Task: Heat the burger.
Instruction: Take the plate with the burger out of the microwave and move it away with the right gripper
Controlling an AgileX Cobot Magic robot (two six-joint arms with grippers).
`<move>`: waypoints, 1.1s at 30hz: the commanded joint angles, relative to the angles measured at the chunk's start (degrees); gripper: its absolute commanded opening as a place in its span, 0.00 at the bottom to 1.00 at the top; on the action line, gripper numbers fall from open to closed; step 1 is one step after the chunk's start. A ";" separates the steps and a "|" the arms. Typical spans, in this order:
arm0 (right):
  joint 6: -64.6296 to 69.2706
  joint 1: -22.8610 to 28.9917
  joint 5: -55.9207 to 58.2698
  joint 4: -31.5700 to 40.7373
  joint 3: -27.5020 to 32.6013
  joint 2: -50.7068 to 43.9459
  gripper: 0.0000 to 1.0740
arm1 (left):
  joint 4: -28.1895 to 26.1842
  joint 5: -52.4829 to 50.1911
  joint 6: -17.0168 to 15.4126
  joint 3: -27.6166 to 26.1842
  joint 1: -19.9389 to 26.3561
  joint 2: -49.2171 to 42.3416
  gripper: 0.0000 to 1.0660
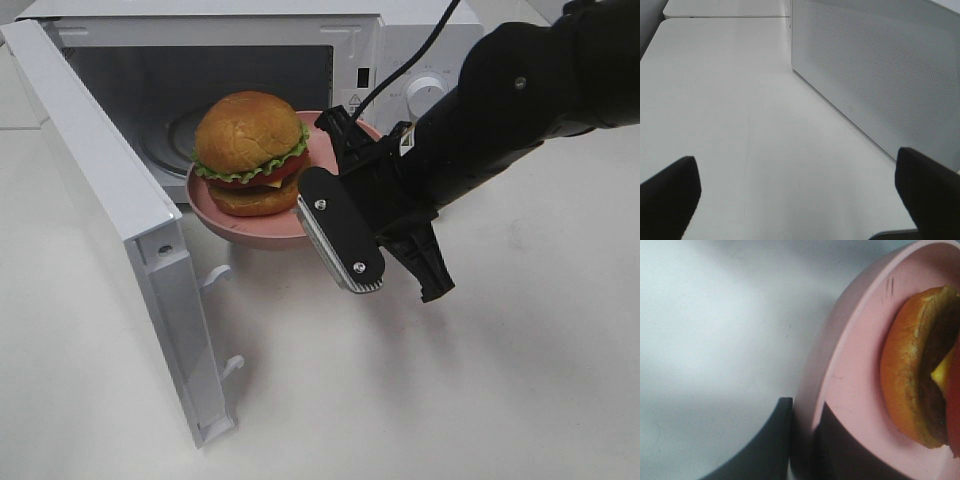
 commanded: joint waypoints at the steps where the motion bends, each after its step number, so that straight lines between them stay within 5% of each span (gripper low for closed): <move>1: 0.00 -0.34 -4.01 0.57 2.46 -4.13 0.00 | 0.00 -0.74 -0.40 0.00 0.17 -0.34 0.92; 33: 9.63 -0.34 -1.66 -2.01 27.33 -35.87 0.00 | 0.00 -0.74 -0.40 0.00 0.17 -0.34 0.92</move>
